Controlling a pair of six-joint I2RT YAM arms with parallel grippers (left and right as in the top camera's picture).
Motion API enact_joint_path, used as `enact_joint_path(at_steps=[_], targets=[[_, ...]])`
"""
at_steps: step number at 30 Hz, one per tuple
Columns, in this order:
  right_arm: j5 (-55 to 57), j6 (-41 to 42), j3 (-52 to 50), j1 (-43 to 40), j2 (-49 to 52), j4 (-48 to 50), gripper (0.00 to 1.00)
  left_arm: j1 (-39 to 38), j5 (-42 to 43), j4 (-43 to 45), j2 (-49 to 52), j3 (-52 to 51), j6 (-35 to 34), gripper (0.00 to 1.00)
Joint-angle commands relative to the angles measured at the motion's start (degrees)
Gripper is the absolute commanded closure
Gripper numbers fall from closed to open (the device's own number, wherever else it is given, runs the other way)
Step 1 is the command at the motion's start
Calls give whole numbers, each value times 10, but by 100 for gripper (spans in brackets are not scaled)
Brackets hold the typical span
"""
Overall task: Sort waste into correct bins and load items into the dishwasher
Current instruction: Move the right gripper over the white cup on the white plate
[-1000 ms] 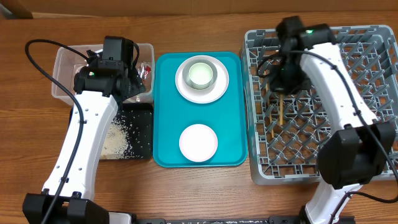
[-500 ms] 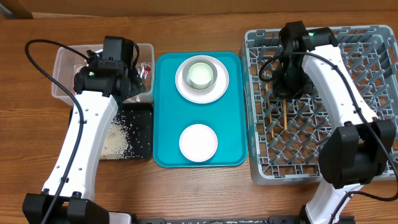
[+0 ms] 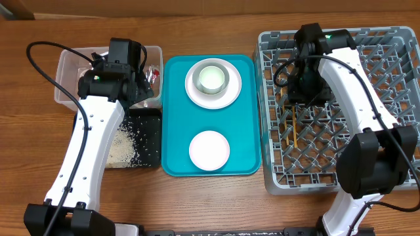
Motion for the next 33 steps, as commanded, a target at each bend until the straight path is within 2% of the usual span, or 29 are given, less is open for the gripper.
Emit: enact_joint_path(at_steps=[1,6,9,13,16,19,22,25,33], targets=[[0,-1,-2,3,-15,0,56,-3,-1,0,-2,7,7,0],[-32,3,-2,3,-15,5,57,-3,-1,0,-3,7,7,0],[-56,35,16,3,-15,-4,57,-3,-1,0,-2,7,7,0],[-95,36,88,3,-15,-30,57,-3,-1,0,-3,7,7,0],[-178,36,157,3,-15,-30,57,-3,-1,0,-2,7,7,0],[-269,22,203,14,-15,3,59,-3,-1,0,-3,7,7,0],[-308,17,210,47,-15,65,66,-3,-1,0,-2,7,7,0],[-281,16,204,99,-12,131,73,-3,-1,0,-3,7,7,0],[-61,16,203,234,23,241,73,-3,-1,0,-3,7,7,0]])
